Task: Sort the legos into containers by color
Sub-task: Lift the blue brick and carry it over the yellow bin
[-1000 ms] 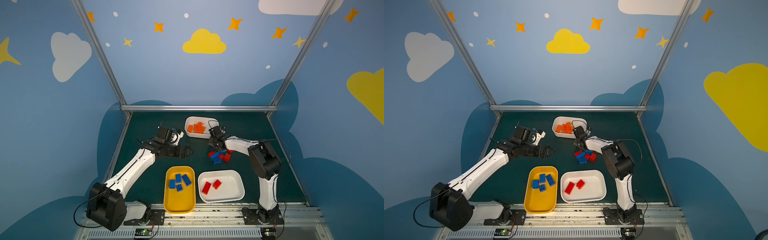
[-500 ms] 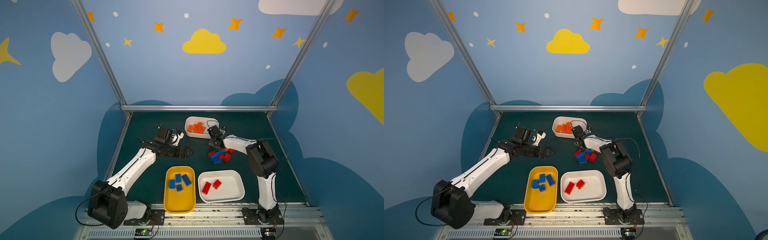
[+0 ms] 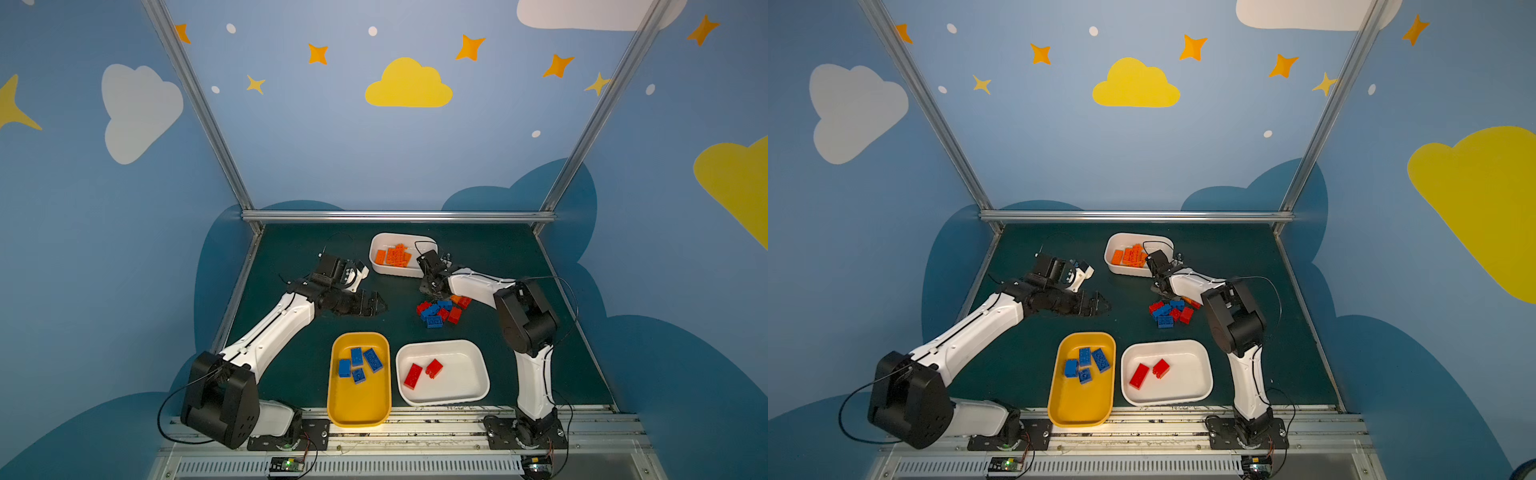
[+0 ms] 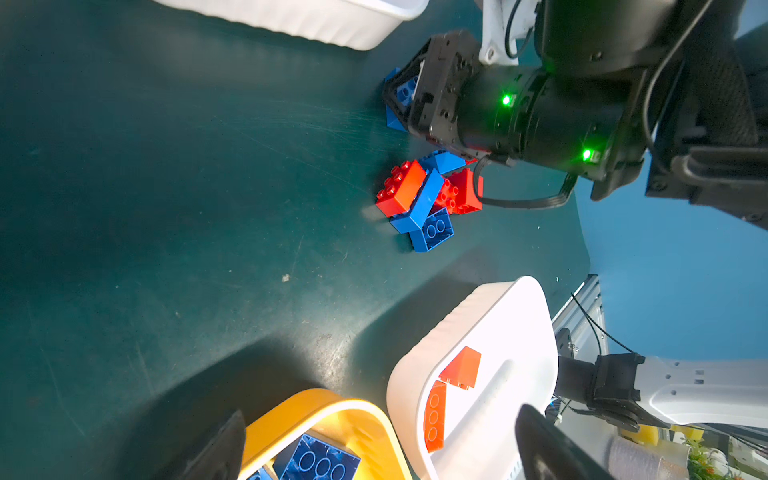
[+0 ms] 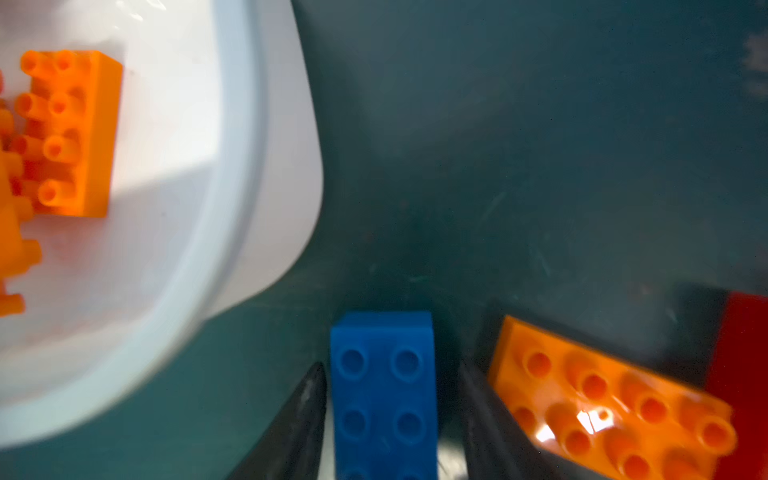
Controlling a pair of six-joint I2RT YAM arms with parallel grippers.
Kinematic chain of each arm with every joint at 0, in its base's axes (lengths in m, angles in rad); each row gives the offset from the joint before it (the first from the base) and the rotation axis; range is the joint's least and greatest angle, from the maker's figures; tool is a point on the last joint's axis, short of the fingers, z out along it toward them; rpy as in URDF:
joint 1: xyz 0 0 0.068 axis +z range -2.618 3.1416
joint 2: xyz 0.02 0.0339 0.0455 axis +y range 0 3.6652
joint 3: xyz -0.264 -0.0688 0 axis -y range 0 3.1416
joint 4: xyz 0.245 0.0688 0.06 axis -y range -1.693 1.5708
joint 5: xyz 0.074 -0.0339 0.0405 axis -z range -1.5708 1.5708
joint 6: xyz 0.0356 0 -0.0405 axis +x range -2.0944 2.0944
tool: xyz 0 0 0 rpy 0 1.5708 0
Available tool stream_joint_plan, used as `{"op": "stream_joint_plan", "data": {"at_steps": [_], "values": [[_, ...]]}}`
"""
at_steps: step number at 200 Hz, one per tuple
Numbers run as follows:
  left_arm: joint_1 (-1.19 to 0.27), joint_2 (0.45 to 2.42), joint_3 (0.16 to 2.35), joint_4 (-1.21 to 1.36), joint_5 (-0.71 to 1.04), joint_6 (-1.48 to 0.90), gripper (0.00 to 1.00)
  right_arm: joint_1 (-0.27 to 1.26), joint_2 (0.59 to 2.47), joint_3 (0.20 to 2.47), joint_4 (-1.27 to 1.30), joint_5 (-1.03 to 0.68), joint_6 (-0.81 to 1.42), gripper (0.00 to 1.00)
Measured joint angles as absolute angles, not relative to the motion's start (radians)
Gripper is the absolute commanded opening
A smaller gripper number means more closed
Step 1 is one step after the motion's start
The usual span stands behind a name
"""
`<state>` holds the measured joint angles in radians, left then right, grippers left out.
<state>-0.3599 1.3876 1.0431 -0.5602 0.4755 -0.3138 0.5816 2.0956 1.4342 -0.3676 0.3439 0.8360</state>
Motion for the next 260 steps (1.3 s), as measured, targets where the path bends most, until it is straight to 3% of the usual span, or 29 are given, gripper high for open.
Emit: {"op": "stream_joint_plan", "data": {"at_steps": [18, 58, 85, 133, 182, 223, 260], "values": [[-0.359, 1.388, 1.043, -0.561, 0.476, -0.313, 1.0, 0.576, 2.103, 1.444, -0.365, 0.331, 0.823, 0.49], [-0.353, 1.388, 1.043, -0.561, 0.476, -0.312, 1.0, 0.562, 2.101, 1.442, -0.363, 0.31, 0.781, 0.28], [-0.348, 1.388, 1.043, -0.561, 0.476, -0.311, 1.0, 0.559, 2.077, 1.411, -0.346, 0.292, 0.743, 0.21], [-0.336, 1.391, 1.053, -0.567, 0.476, -0.31, 1.0, 0.559, 1.894, 1.275, -0.321, 0.209, 0.631, 0.23], [-0.29, 1.394, 1.064, -0.578, 0.48, -0.295, 1.0, 0.591, 1.58, 1.124, -0.234, -0.035, 0.405, 0.25], [-0.252, 1.395, 1.065, -0.59, 0.483, -0.291, 1.0, 0.773, 1.417, 1.004, -0.205, -0.302, 0.159, 0.27], [-0.234, 1.42, 1.086, -0.601, 0.482, -0.29, 1.0, 0.971, 1.433, 0.966, -0.199, -0.434, -0.055, 0.27]]}}
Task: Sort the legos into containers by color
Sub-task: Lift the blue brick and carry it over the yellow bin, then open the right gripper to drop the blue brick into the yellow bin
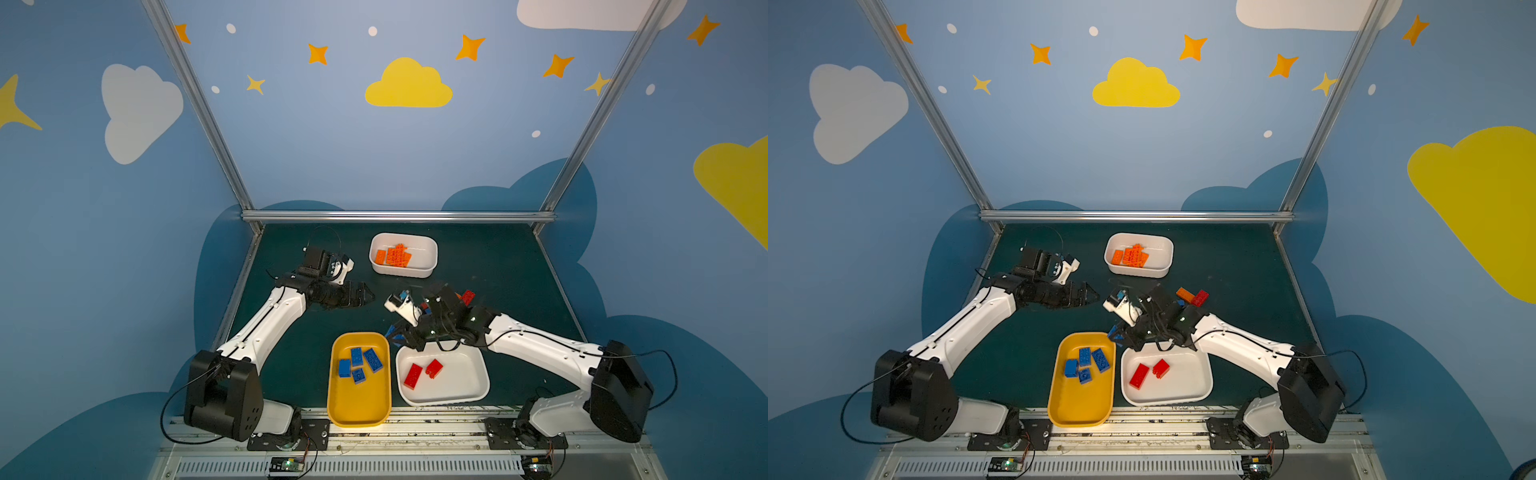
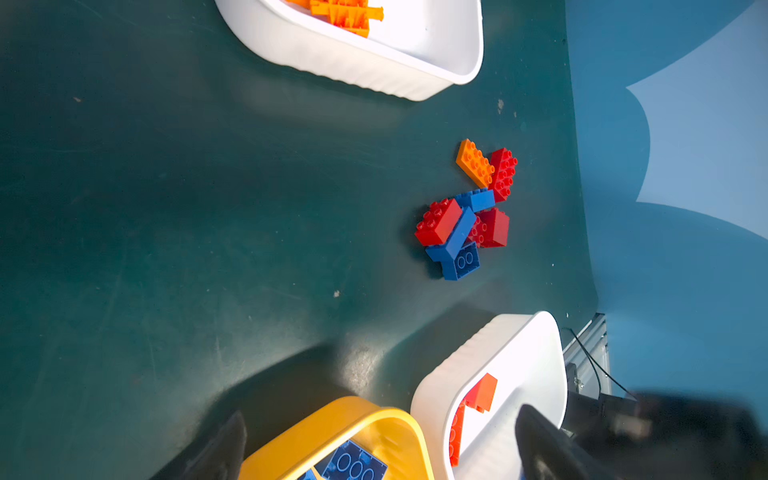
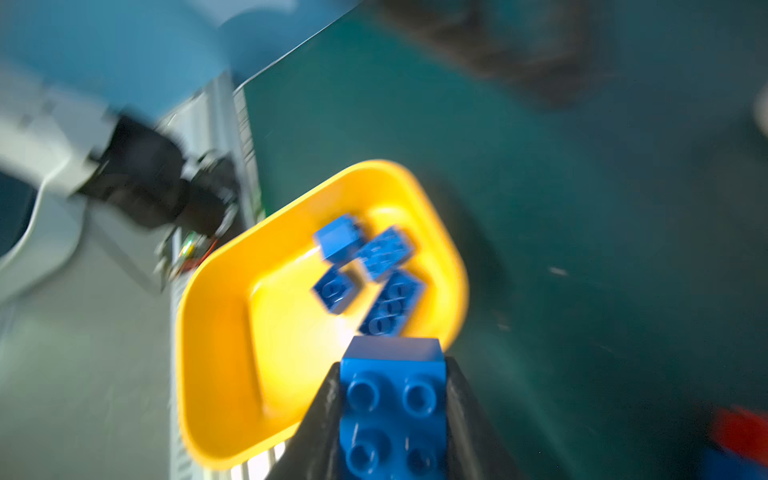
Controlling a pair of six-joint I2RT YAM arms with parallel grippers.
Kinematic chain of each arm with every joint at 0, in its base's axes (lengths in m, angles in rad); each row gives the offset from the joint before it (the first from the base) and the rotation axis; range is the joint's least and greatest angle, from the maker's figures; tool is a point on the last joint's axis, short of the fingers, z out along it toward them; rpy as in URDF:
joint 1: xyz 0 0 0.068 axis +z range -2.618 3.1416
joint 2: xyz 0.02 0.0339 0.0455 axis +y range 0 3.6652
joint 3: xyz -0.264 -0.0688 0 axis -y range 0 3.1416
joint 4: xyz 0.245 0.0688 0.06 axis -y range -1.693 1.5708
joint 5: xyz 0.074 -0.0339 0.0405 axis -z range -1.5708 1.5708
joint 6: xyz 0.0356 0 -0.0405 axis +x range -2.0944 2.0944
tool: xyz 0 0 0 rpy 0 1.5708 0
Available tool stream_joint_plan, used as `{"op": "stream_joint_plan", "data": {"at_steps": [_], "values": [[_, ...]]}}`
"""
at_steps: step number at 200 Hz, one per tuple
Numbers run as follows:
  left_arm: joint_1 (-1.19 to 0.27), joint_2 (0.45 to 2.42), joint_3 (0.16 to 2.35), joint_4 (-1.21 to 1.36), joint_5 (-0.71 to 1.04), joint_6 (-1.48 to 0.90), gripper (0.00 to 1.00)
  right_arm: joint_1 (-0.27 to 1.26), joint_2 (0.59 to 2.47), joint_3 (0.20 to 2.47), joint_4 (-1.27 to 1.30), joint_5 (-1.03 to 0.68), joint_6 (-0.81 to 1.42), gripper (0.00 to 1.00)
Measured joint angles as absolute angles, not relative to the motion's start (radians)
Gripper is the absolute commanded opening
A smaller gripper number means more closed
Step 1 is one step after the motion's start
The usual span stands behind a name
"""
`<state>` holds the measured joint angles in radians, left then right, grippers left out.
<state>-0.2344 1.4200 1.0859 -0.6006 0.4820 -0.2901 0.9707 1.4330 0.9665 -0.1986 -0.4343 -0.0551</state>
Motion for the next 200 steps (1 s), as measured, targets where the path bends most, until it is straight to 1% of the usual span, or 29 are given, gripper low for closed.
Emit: {"op": "stream_joint_plan", "data": {"at_steps": [38, 56, 74, 92, 108, 128, 149, 161, 200], "values": [[-0.229, 1.434, 1.086, -0.606, 0.482, -0.287, 1.0, 1.115, 1.566, 0.996, -0.188, -0.464, -0.205, 0.28], [-0.229, 1.434, 1.086, -0.605, 0.482, -0.287, 1.0, 1.144, 1.634, 1.025, -0.2, -0.463, -0.266, 0.3], [-0.229, 1.435, 1.086, -0.605, 0.483, -0.287, 1.0, 1.161, 1.683, 1.043, -0.207, -0.452, -0.312, 0.34], [-0.229, 1.435, 1.086, -0.605, 0.483, -0.287, 1.0, 1.169, 1.716, 1.051, -0.223, -0.43, -0.345, 0.43], [-0.229, 1.435, 1.086, -0.605, 0.483, -0.287, 1.0, 1.169, 1.728, 1.06, -0.244, -0.416, -0.366, 0.58], [-0.229, 1.435, 1.086, -0.605, 0.486, -0.287, 1.0, 1.164, 1.722, 1.075, -0.268, -0.402, -0.375, 0.63], [-0.228, 1.438, 1.086, -0.606, 0.492, -0.282, 1.0, 1.133, 1.671, 1.08, -0.307, -0.398, -0.358, 0.63], [-0.227, 1.438, 1.086, -0.609, 0.497, -0.279, 1.0, 1.09, 1.613, 1.079, -0.34, -0.398, -0.345, 0.64], [-0.226, 1.438, 1.086, -0.615, 0.517, -0.28, 1.0, 0.863, 1.414, 1.079, -0.449, -0.392, -0.313, 0.65]]}}
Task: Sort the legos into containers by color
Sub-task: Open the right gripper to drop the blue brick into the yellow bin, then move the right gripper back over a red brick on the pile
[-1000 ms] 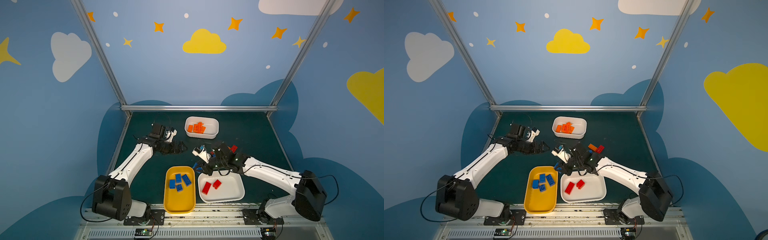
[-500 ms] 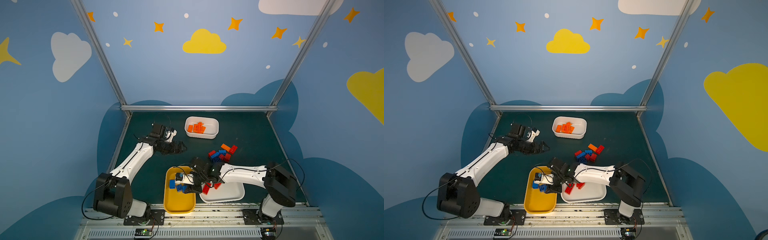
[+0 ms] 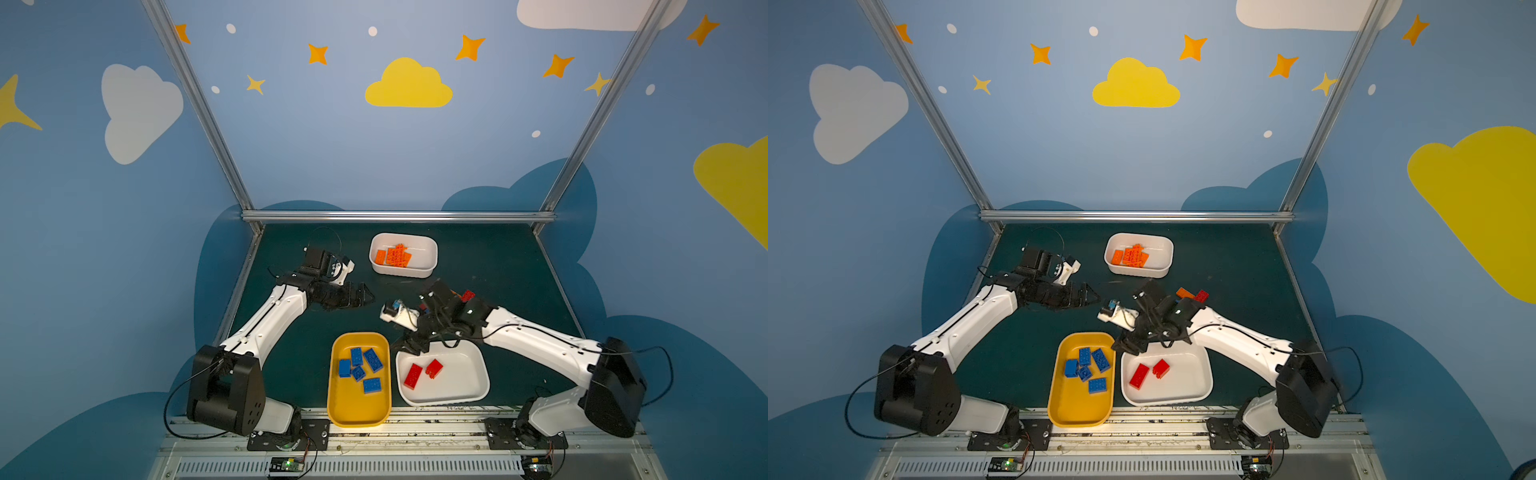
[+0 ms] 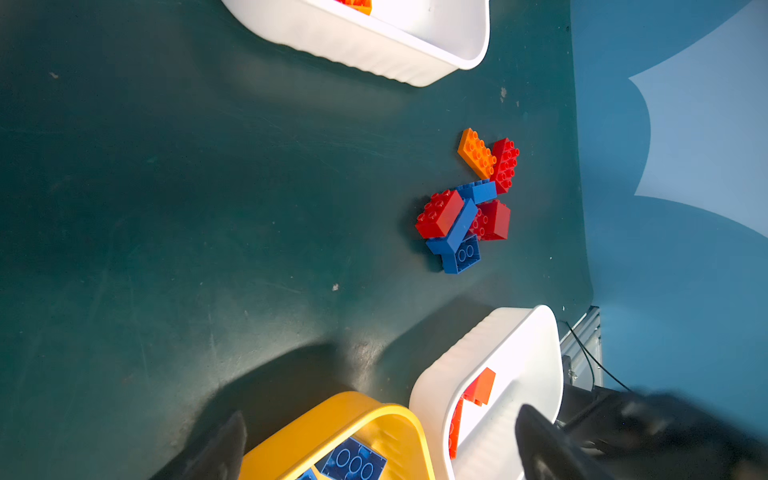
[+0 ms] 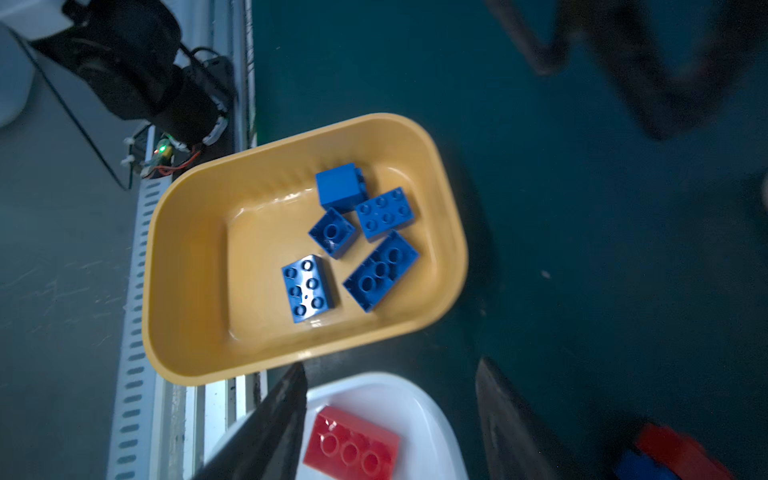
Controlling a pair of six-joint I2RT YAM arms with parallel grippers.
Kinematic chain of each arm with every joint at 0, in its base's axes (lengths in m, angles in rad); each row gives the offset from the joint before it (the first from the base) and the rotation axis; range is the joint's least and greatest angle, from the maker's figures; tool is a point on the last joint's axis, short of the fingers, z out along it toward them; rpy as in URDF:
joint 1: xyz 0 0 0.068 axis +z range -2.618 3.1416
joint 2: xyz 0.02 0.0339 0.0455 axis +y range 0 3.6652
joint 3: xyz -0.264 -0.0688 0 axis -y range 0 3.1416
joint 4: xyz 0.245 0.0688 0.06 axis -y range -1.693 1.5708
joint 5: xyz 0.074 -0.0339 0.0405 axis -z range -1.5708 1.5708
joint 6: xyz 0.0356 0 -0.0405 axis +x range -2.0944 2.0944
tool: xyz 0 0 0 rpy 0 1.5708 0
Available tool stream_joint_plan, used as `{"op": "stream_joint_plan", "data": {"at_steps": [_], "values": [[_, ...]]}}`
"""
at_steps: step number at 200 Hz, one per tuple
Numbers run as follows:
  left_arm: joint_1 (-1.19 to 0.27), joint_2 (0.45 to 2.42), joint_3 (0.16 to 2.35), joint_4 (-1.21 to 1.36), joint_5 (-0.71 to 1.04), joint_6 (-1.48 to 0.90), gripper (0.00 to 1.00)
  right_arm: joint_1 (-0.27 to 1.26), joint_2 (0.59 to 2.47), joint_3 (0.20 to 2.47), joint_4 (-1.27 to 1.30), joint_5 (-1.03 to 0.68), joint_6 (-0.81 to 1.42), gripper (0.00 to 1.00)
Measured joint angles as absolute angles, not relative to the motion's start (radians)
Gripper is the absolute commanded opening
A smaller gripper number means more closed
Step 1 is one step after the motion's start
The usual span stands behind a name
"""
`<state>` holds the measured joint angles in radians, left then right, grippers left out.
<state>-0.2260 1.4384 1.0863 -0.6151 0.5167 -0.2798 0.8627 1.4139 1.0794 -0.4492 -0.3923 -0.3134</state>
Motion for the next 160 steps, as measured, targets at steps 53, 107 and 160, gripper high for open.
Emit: {"op": "stream_joint_plan", "data": {"at_steps": [53, 107, 160], "values": [[-0.226, 1.438, 1.086, -0.616, 0.528, -0.285, 1.0, 0.565, 1.47, 1.142, -0.561, -0.362, -0.204, 0.67], [-0.226, 1.438, 1.086, -0.616, 0.527, -0.295, 1.0, 0.521, 1.662, 1.304, -0.599, -0.342, 0.139, 0.69], [-0.226, 1.438, 1.085, -0.617, 0.527, -0.295, 1.0, 0.534, 1.762, 1.306, -0.567, -0.288, 0.499, 0.66]]}}
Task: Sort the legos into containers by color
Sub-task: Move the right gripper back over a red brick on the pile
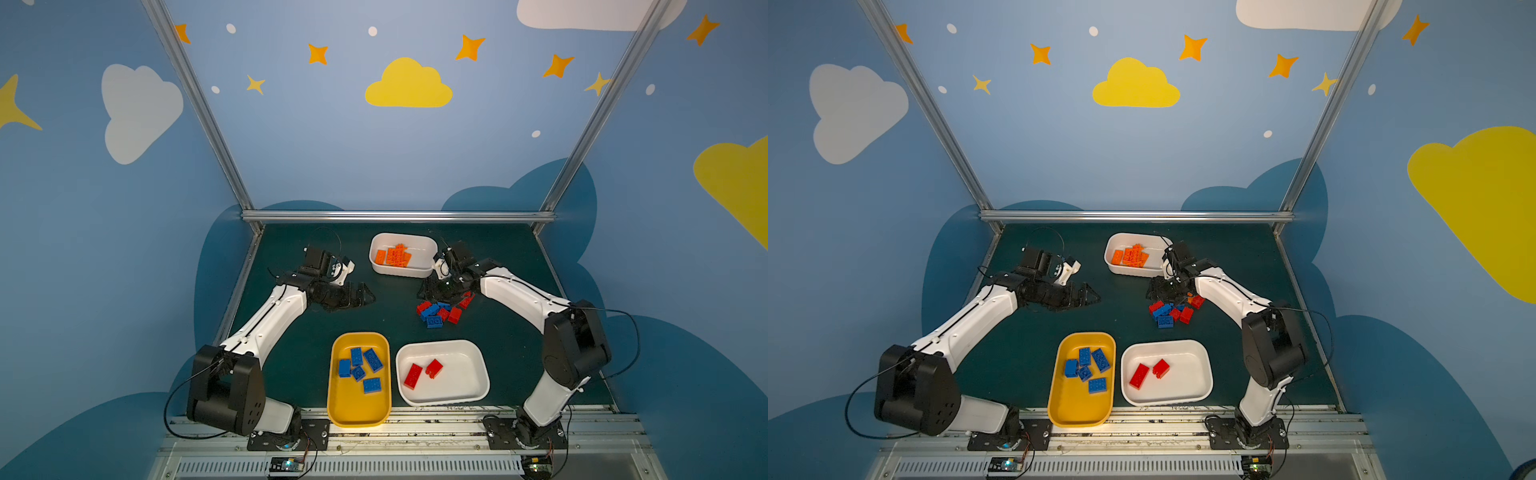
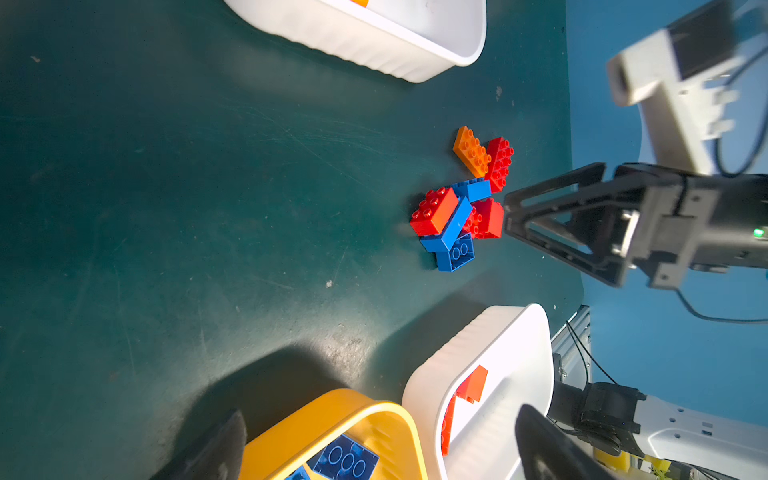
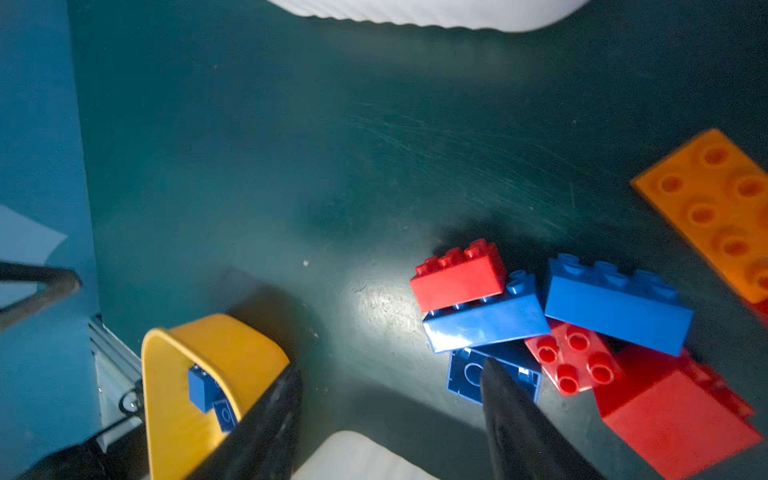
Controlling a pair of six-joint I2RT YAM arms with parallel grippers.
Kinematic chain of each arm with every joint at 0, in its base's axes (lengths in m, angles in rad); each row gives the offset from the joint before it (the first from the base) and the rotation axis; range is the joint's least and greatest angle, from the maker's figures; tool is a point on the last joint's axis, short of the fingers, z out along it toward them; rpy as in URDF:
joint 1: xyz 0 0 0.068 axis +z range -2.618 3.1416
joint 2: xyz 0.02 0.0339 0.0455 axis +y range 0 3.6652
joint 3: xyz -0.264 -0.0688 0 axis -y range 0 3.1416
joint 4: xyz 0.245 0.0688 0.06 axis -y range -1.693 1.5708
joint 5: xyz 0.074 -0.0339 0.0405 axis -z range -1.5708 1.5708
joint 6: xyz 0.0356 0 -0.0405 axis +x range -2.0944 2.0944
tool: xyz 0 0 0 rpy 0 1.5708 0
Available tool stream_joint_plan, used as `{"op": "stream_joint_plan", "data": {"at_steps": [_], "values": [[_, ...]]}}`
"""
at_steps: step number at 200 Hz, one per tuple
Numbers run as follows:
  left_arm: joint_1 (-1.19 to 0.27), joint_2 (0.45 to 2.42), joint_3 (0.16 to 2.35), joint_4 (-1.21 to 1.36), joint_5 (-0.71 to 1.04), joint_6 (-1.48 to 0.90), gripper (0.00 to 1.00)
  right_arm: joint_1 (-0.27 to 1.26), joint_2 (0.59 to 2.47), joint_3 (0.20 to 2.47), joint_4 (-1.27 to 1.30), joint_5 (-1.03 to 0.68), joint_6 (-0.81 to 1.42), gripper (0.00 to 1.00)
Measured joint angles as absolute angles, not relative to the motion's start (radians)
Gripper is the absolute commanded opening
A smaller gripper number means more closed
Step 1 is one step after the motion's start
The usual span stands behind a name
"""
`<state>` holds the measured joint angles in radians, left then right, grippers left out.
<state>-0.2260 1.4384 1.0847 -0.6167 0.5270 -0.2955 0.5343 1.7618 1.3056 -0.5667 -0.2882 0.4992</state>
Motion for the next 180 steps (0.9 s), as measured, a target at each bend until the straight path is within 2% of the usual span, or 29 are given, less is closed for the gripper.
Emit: {"op": "stream_joint_plan", "data": {"at_steps": [58, 180], "values": [[-0.226, 1.438, 1.079, -0.616, 0.524, -0.295, 1.0, 0.564, 1.851, 1.328, -0.568, -0.221, 0.62, 0.66], [-0.226, 1.438, 1.057, -0.62, 0.52, -0.292, 1.0, 0.56, 1.922, 1.379, -0.545, -0.202, 0.666, 0.63]]}}
